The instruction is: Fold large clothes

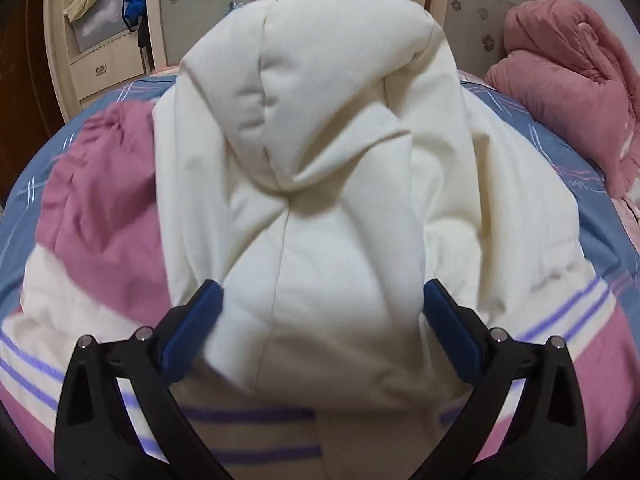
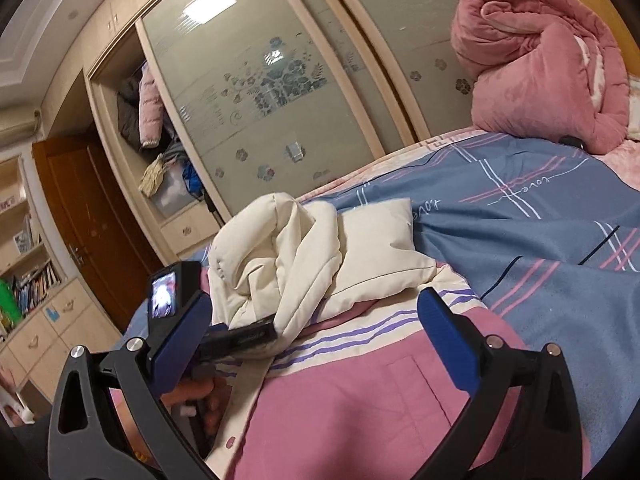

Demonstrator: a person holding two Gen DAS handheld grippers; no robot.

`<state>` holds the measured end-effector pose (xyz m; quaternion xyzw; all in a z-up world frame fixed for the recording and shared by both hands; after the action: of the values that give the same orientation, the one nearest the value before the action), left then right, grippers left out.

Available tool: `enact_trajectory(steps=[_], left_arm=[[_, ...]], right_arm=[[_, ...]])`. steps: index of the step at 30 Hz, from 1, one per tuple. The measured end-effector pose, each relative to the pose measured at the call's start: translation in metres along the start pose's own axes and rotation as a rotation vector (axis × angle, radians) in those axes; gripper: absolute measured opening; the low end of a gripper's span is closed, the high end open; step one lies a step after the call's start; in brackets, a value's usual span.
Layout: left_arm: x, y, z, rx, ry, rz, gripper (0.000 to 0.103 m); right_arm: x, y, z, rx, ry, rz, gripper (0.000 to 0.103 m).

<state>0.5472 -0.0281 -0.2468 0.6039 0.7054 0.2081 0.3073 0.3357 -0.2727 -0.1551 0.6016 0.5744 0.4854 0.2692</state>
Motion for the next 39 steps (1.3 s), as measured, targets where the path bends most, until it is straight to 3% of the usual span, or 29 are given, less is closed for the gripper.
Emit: enact_trajectory(steps=[4, 9, 12, 15, 18, 24, 28, 35, 39], left_arm=[[0.005, -0.007, 0.008, 0.024, -0.011, 0.013, 0.101], [-0.001, -0.009, 0.01, 0.012, 0.08, 0.077, 0.101], [-0.001, -0.01, -0.011, -0.025, 0.041, 0.058, 0.101], [0.008, -0.033, -0.077, -0.084, -0.117, 0.0, 0.101], [0.026, -0.073, -0.144, -0.121, -0.192, -0.002, 0.101], [0.082, -0.175, -0.272, -0.224, -0.138, -0.033, 0.101], [0.104, -0.215, -0.316, -0.222, -0.086, -0.068, 0.101], [0.124, -0.237, -0.37, -0.254, -0.024, -0.036, 0.101], [0.131, -0.236, -0.389, -0.273, -0.043, -0.059, 0.101]], right_arm=[[0.0, -0.003, 0.005, 0.035, 0.009, -0.004, 0.102], [0.011, -0.001, 0.001, 0.049, 0.024, -0.023, 0.102], [0.02, 0.003, -0.007, 0.04, 0.027, -0.049, 0.102], [0.027, 0.004, -0.019, 0.034, 0.038, -0.065, 0.102], [0.033, 0.003, -0.03, 0.037, 0.036, -0.094, 0.102], [0.046, -0.008, -0.051, 0.072, 0.033, -0.143, 0.102], [0.061, -0.02, -0.064, 0.105, 0.024, -0.189, 0.102], [0.093, -0.067, -0.125, 0.103, 0.052, -0.272, 0.102], [0.092, -0.093, -0.177, 0.107, 0.036, -0.302, 0.102]])
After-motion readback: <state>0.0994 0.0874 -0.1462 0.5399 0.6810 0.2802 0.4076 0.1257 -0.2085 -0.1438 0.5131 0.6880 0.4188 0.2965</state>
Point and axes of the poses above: each gripper's, at about its wrist camera, not at the fingertips, and z roughly the way its jaws point, x to its left, y to its top, the point moved 8 cm from there along z, roughly the way its jaws point, and after that the axes turned 12 degrees about -z, right-handed, at the moved point
